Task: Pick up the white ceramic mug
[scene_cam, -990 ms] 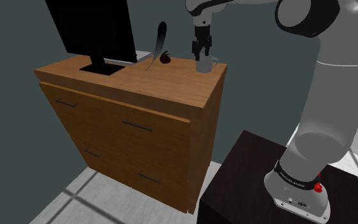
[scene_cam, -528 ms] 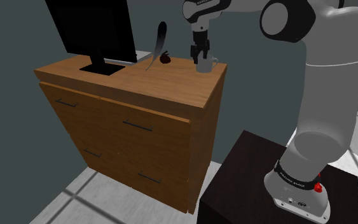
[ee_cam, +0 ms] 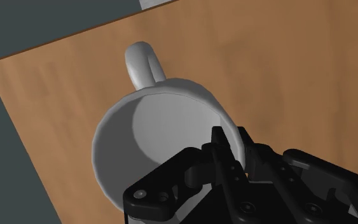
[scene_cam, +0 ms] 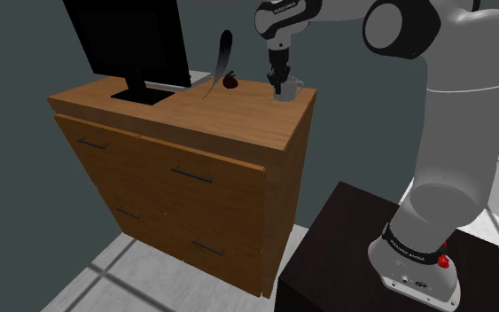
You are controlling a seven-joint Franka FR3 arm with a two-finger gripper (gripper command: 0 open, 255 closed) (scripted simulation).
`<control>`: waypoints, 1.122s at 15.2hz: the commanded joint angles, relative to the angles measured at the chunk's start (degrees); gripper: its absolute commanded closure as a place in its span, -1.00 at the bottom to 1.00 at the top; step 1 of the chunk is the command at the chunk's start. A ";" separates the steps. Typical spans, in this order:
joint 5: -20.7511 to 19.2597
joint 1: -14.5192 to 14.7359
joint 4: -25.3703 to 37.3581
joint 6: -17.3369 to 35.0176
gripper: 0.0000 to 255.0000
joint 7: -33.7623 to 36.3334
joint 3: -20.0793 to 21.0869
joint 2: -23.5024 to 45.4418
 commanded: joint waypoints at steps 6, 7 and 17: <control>0.04 -0.06 0.16 -0.08 1.00 -0.08 -0.01 0.10; 0.02 -0.08 0.86 -0.82 1.00 -0.10 -0.03 0.05; 0.14 -0.50 9.17 -8.71 1.00 -0.47 -0.18 0.46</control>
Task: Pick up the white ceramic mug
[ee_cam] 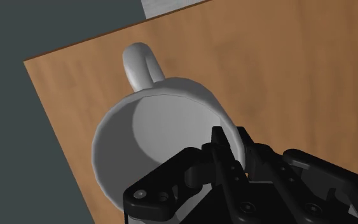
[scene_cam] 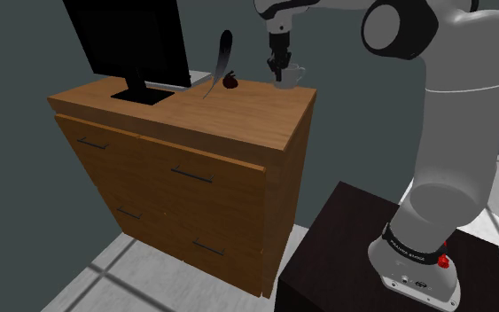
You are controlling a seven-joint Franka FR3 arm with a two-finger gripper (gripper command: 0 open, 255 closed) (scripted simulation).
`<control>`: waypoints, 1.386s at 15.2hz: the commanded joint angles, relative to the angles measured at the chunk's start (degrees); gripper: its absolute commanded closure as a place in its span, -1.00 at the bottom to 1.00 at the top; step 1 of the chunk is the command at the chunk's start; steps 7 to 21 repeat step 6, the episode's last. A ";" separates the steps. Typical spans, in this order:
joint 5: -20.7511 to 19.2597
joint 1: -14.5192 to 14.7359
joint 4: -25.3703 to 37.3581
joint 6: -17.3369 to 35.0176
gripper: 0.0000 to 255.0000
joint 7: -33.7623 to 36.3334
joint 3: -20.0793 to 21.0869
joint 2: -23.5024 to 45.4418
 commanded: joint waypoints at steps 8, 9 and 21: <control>0.18 -0.40 4.77 -4.18 1.00 -0.36 -0.11 0.61; 0.18 -0.40 4.77 -4.18 1.00 -0.36 -0.11 0.61; 0.18 -0.40 4.77 -4.18 1.00 -0.36 -0.11 0.61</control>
